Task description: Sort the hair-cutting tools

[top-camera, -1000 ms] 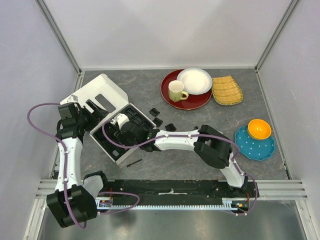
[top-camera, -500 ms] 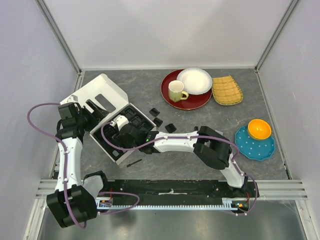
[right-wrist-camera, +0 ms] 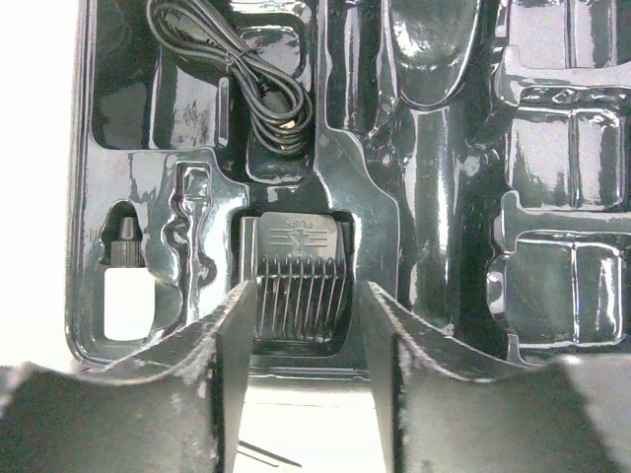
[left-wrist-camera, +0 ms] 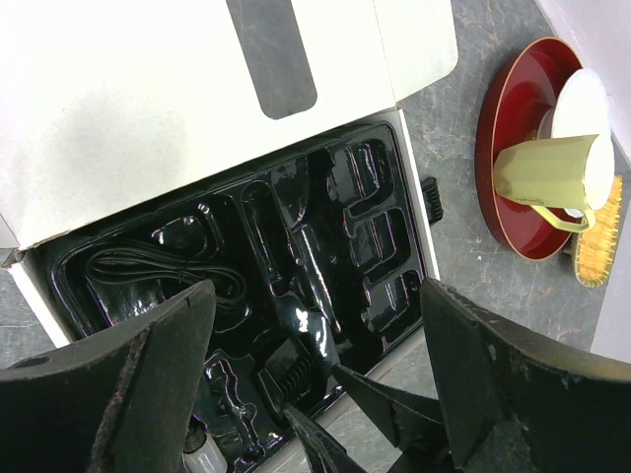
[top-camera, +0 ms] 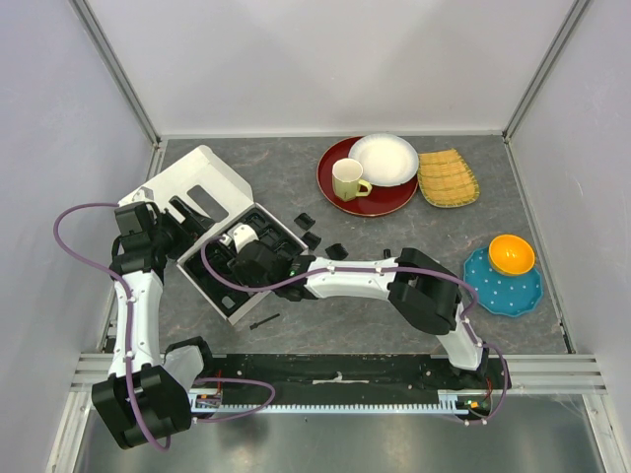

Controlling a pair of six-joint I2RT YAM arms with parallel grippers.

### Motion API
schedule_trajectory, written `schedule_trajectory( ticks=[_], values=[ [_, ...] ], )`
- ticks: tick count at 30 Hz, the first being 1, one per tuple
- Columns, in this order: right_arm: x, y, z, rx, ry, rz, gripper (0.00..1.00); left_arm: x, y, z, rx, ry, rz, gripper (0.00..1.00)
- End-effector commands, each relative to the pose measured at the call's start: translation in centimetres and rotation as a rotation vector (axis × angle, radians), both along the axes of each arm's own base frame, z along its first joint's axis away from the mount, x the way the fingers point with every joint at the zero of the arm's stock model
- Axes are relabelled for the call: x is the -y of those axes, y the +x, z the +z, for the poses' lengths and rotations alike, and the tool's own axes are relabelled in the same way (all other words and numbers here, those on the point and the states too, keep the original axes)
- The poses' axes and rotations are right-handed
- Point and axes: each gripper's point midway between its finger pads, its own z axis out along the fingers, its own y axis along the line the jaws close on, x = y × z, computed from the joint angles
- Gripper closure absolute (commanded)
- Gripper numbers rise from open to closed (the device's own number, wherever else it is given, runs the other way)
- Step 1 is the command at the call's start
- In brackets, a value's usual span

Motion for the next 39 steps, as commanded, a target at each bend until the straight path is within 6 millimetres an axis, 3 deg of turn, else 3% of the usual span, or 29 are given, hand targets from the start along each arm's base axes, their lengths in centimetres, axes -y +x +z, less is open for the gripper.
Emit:
schedule_trajectory(
  ticks=[1,5,8,17,23,25,28,35,39],
  values=[
    [-1.0,0.9,4.5,0.036,0.092,-0.044,0.5,-0.1,0.3,0.6,0.035,0.009,-0.013,0.09],
    [-1.5,1.0,3.8,0.029,0.086,-0.038,0.61,-0.1,0.3,0.5,0.035,0.01,-0.011,0.09],
    [-1.8,0.7,3.2,0.022,0.077,-0.018,0.63,-0.1,0.4,0.5,0.034,0.008,-0.013,0.09],
    [-2.0,-0.5,-0.6,-0.026,0.011,0.063,0.65,-0.1,0.4,0.5,0.031,0.004,-0.014,0.09],
    [-1.3,-0.4,-1.7,-0.027,-0.024,0.049,0.65,0.0,0.4,0.5,0.033,0.001,-0.017,0.09],
    [-1.2,-0.2,-1.4,-0.019,-0.027,0.044,0.66,0.0,0.4,0.5,0.032,0.0,-0.017,0.09],
    [-1.5,0.0,0.6,0.006,0.0,0.045,0.62,0.0,0.4,0.5,0.033,0.003,-0.017,0.09],
    [-1.9,-0.1,7.5,0.092,0.085,0.108,0.39,0.0,0.3,0.5,0.035,0.006,-0.016,0.09],
    [-0.8,-0.6,9.5,0.112,0.074,0.146,0.29,0.0,0.4,0.5,0.034,0.004,-0.015,0.09]
  ],
)
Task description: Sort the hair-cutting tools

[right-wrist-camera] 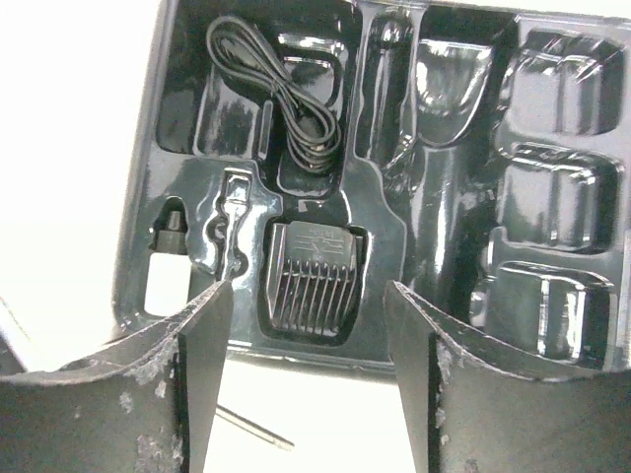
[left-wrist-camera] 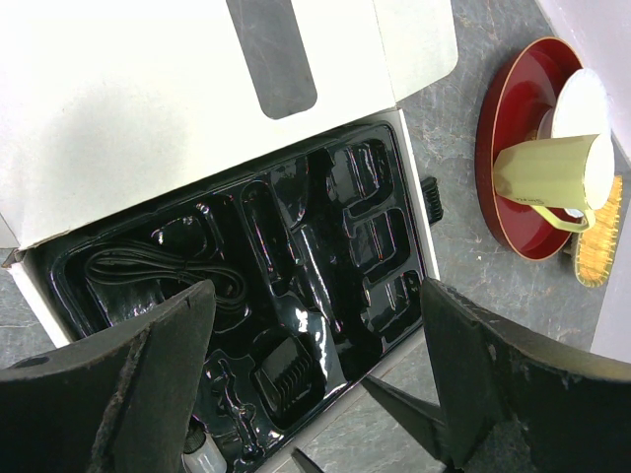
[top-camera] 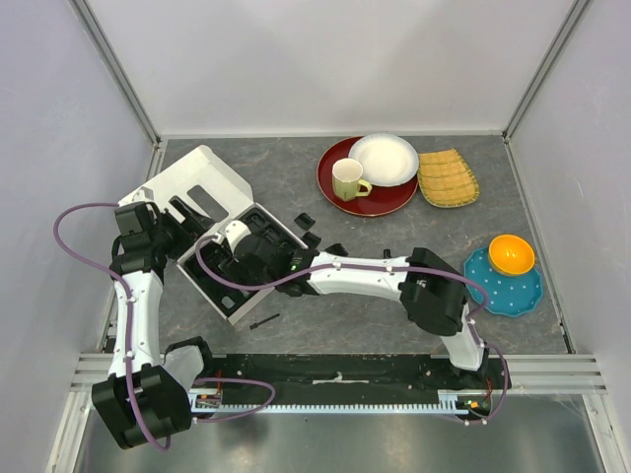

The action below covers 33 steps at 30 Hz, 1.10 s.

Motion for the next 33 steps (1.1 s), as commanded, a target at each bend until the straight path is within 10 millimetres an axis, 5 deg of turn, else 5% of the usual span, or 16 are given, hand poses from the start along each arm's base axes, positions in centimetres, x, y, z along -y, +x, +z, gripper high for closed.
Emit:
schedule_trajectory(
  ticks=[1,6,10,19,33],
  values=[
    [0.2,-0.5,7.5,0.075,0.086,0.067,0.27,0.0,0.4,0.6,0.036,0.005,-0.015,0.09],
    [2.1,-2.2,7.3,0.058,0.045,0.139,0.29,0.0,0.3,0.6,0.036,0.004,-0.017,0.09],
    [2.8,-2.5,5.8,0.038,0.017,0.133,0.44,0.1,0.3,0.6,0.037,-0.001,-0.021,0.09],
    [-0.9,-0.9,2.5,0.007,0.037,0.087,0.82,0.0,0.3,0.5,0.035,0.006,-0.015,0.09],
    [-2.3,-0.4,-1.9,-0.024,-0.011,0.098,0.87,0.0,0.3,0.4,0.032,0.003,-0.015,0.09]
  ],
)
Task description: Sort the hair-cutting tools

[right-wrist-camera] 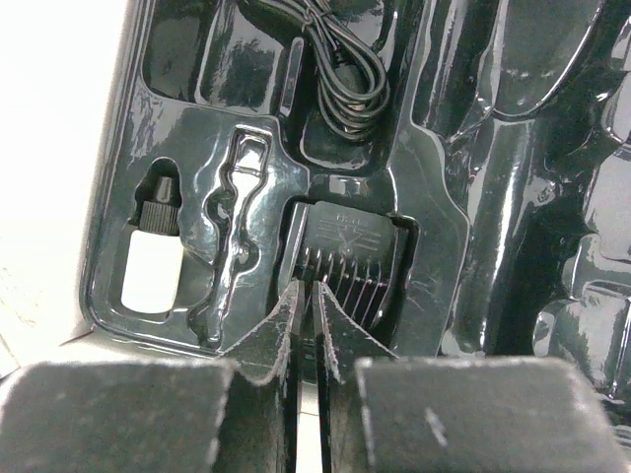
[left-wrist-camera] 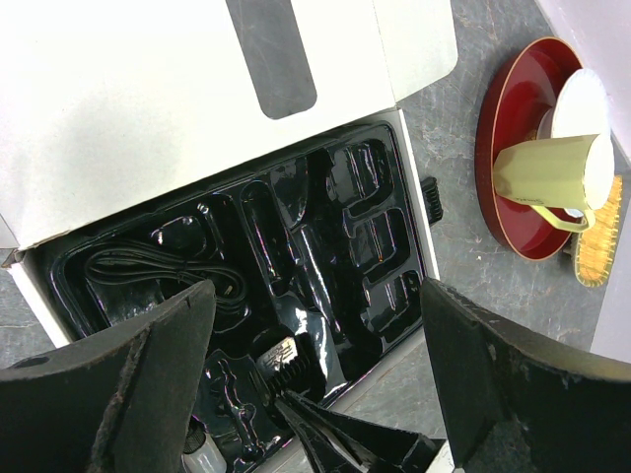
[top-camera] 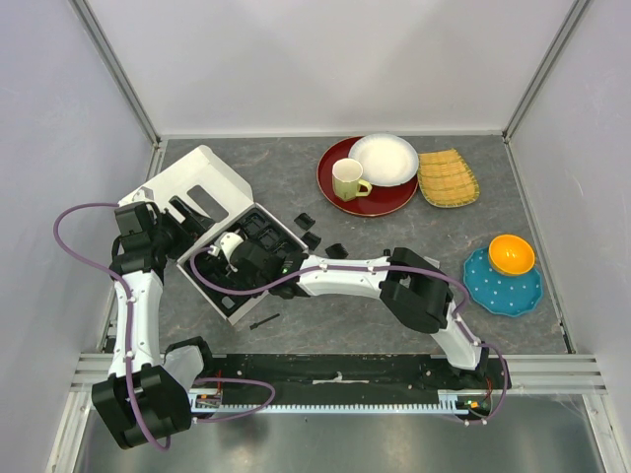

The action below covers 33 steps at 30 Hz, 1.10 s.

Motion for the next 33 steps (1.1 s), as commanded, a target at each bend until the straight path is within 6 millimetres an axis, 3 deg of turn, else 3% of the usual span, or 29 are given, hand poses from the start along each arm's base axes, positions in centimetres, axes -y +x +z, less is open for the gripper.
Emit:
schedule_trajectory(
  ticks=[1,6,15,17,24,33],
  values=[
    [-1.8,0.7,1.1,0.011,0.067,0.002,0.87,0.0,0.4,0.4,0.031,0.003,-0.015,0.09],
    [-1.4,1.0,-0.2,0.007,0.04,-0.015,0.87,0.0,0.4,0.5,0.032,0.002,-0.02,0.09],
    [-1.5,1.6,-0.1,0.012,0.037,-0.054,0.84,0.0,0.4,0.4,0.03,0.003,-0.018,0.09],
    [-1.7,1.6,0.4,0.013,0.048,-0.061,0.82,0.0,0.4,0.4,0.029,0.001,-0.018,0.09],
    [-2.2,1.6,5.8,0.036,0.146,-0.062,0.66,0.0,0.4,0.4,0.032,0.003,-0.017,0.09],
    [-1.2,1.2,8.8,0.033,0.19,-0.075,0.62,0.0,0.3,0.4,0.032,0.005,-0.018,0.09]
  ],
)
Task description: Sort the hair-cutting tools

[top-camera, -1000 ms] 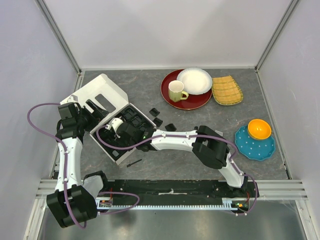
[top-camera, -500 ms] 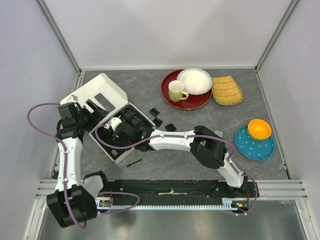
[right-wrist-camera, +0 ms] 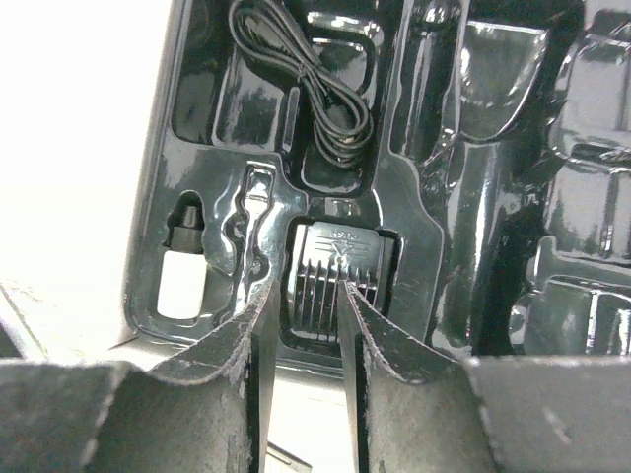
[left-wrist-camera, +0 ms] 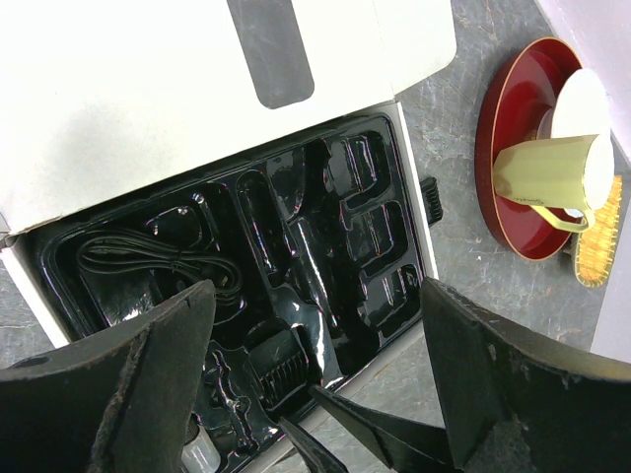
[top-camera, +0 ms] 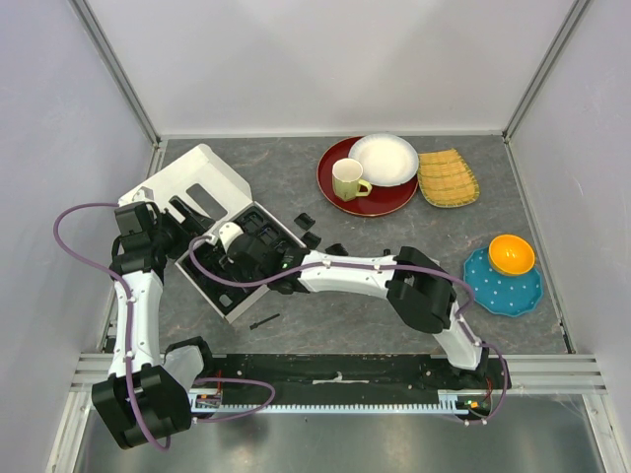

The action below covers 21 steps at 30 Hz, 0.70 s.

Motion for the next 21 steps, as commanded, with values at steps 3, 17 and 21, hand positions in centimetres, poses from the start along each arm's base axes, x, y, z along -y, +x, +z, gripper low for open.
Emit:
schedule_trajectory(
  ticks=[3,17,21],
  values=[
    [0.5,-0.3,7.5,0.034,0.125,0.007,0.55,0.0,0.3,0.4,0.029,0.005,-0.017,0.09],
    [7.9,-9.5,0.8,-0.074,-0.163,0.505,0.27,0.0,0.3,0.5,0.033,0.007,-0.015,0.09],
    [7.1,-11.0,-1.1,-0.084,-0.144,0.571,0.26,-0.1,0.3,0.5,0.033,0.008,-0.012,0.09]
  ],
)
